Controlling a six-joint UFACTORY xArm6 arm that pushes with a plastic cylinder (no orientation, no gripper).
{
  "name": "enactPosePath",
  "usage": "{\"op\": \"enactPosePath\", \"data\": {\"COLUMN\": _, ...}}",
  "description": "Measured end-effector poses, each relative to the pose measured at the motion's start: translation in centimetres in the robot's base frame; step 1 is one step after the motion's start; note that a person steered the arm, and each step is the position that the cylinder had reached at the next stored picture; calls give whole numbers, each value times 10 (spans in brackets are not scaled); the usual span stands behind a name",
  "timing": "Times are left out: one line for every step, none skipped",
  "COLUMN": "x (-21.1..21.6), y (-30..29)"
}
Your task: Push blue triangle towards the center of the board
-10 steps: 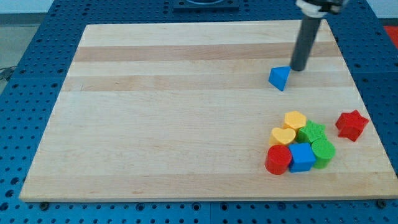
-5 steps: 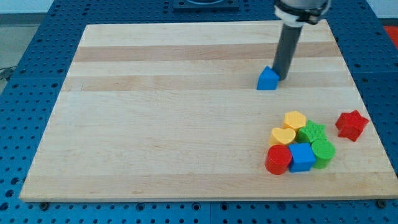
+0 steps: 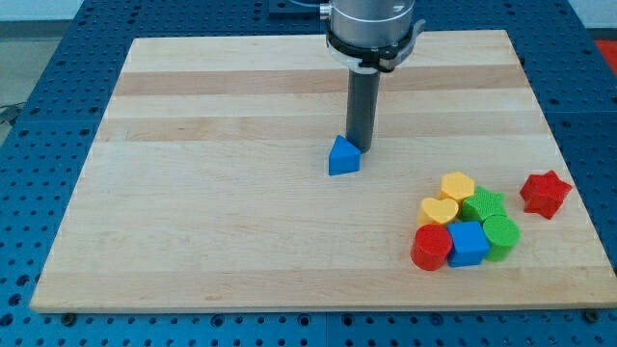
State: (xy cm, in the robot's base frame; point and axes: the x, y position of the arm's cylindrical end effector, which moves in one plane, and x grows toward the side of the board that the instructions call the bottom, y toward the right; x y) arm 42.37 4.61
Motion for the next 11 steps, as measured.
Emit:
{"op": "enactPosePath", "data": {"x": 16, "y": 8}}
{"op": "enactPosePath", "data": {"x": 19, "y": 11}}
{"op": "enactPosePath", "data": {"x": 22, "y": 11}}
{"op": "enactPosePath", "data": {"x": 22, "y": 6}}
{"op": "enactPosePath", "data": {"x": 21, "y": -18}}
{"op": "enactPosePath", "data": {"x": 8, "y": -47}}
{"op": "enactPosePath", "data": {"x": 9, "y": -57}}
{"op": "enactPosePath", "data": {"x": 60, "y": -18}}
{"op": "enactPosePath", "data": {"x": 81, "y": 8}}
{"op": "enactPosePath", "data": {"x": 87, "y": 1}}
{"op": "enactPosePath", "data": {"x": 82, "y": -32}}
